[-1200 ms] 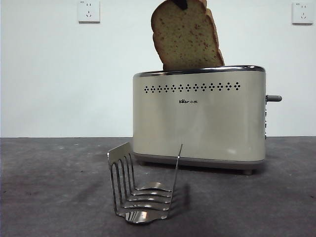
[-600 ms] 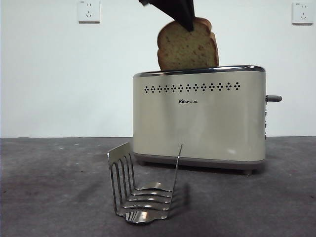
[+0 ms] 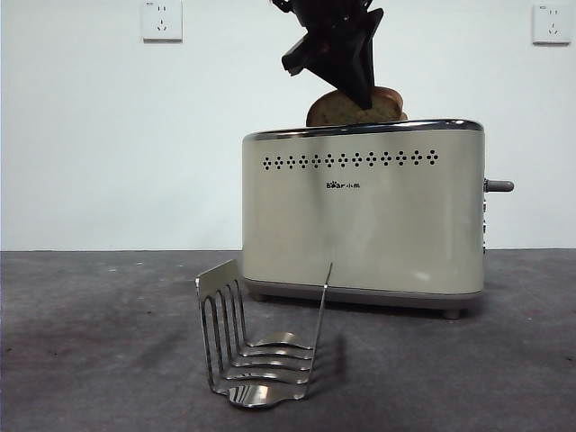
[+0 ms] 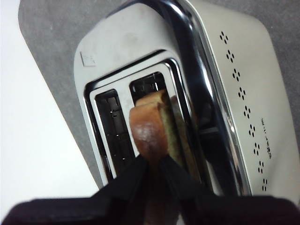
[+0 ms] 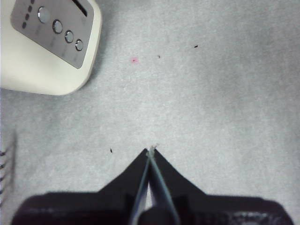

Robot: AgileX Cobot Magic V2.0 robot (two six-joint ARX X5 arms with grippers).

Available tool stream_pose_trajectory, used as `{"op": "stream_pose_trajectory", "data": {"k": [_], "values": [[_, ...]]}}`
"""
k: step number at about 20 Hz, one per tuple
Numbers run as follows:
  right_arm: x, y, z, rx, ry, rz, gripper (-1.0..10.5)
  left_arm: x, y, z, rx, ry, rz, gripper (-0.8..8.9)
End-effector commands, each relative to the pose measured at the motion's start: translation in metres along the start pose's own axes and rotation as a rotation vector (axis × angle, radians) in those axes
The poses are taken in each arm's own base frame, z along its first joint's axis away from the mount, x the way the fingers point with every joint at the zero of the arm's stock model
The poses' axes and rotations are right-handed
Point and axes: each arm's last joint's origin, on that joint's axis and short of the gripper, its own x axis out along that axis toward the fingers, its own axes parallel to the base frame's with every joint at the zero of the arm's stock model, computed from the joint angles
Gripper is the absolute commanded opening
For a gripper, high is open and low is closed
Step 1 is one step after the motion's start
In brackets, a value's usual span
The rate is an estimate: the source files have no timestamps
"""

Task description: Pick up a slice of bread from the rack,put the bread on the toaster,press the button

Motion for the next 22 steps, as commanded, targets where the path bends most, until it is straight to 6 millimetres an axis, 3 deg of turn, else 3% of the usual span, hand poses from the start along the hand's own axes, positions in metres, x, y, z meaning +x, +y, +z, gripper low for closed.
{"op": "stream_pose_trajectory", "data": {"k": [1, 8, 11, 13, 17, 22], "values": [[-0.001, 0.000, 0.001, -0.008, -0.014, -0.010, 0.1, 0.008, -0.002, -0.001, -0.036, -0.009, -0.010, -0.07], [-0.001, 0.000, 0.002, -0.008, -0.015, -0.011, 0.1, 0.008, 0.000, -0.002, -0.080, -0.007, 0.006, 0.19], [-0.001, 0.000, 0.002, -0.008, -0.015, -0.012, 0.1, 0.008, 0.000, -0.002, -0.086, -0.003, 0.014, 1.97], [-0.001, 0.000, 0.002, -0.008, -0.018, -0.011, 0.1, 0.007, 0.003, -0.001, -0.144, -0.009, 0.046, 2.28], [-0.001, 0.001, 0.005, -0.012, -0.051, -0.004, 0.1, -0.005, 0.008, -0.001, -0.189, -0.017, 0.083, 2.29], [-0.002, 0.004, 0.016, -0.032, -0.167, 0.037, 0.1, -0.035, 0.015, -0.003, -0.355, -0.034, 0.142, 2.28]]}}
